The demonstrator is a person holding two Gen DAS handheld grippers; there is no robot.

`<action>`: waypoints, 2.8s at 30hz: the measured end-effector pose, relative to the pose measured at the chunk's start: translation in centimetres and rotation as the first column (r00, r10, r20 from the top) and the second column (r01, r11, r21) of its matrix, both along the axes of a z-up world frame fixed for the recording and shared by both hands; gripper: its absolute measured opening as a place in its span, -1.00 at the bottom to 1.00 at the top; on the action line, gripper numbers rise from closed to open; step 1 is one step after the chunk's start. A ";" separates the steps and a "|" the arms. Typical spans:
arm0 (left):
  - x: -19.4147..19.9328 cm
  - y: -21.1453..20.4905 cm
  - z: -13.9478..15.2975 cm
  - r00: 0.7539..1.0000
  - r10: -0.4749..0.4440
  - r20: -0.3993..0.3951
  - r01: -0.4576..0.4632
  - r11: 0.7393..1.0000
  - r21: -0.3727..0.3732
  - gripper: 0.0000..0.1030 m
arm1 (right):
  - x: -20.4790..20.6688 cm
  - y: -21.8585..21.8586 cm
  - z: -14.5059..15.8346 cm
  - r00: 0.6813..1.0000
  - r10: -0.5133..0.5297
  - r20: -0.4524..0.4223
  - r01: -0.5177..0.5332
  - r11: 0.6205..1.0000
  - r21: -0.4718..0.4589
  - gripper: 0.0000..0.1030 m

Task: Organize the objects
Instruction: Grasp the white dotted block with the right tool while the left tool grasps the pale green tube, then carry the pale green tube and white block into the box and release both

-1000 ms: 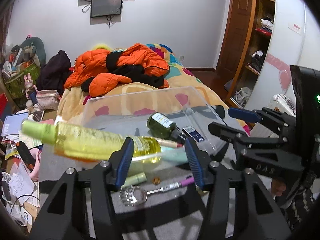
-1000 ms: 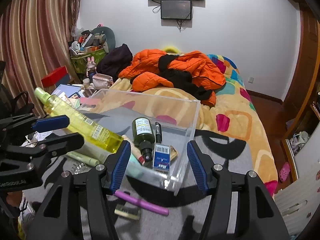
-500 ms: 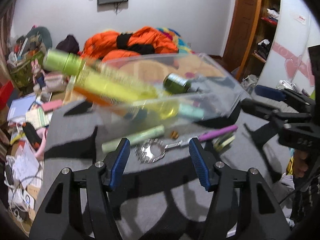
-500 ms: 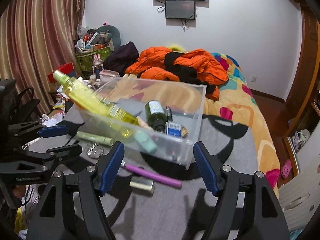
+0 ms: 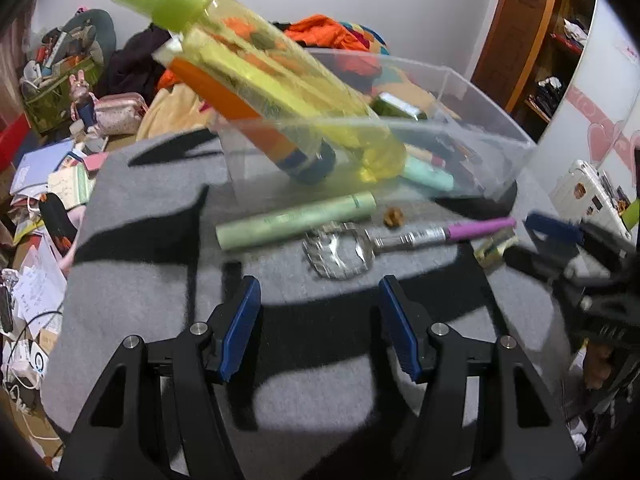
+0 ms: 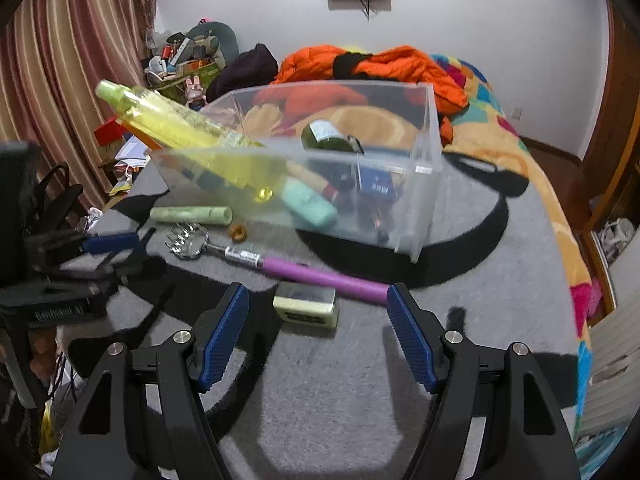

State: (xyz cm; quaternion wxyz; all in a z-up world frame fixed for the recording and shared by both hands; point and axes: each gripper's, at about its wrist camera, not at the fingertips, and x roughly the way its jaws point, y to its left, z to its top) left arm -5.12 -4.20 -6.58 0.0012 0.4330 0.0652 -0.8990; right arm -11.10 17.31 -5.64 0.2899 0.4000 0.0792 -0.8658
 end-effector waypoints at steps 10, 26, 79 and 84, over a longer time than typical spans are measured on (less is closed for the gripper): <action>-3.2 -3.0 0.1 0.999 0.043 0.006 -0.043 0.999 0.022 0.18 | 0.0 -1.1 -1.2 0.999 0.027 0.022 -0.028 1.000 0.015 0.05; -2.8 -0.9 -1.1 0.993 -0.107 0.051 0.101 0.988 0.117 -0.47 | 0.0 -0.7 -0.9 0.999 0.039 0.030 -0.040 0.999 0.003 -0.40; -1.8 -0.6 -0.9 0.966 -0.203 0.160 0.209 0.978 -0.018 -0.71 | 0.5 1.8 0.8 0.998 0.016 0.053 -0.012 0.998 -0.057 -0.40; -3.3 -0.1 -1.1 0.970 -0.200 0.136 0.209 0.977 -0.051 -0.71 | 0.7 1.8 1.2 0.999 0.014 0.039 -0.012 0.999 -0.052 -0.40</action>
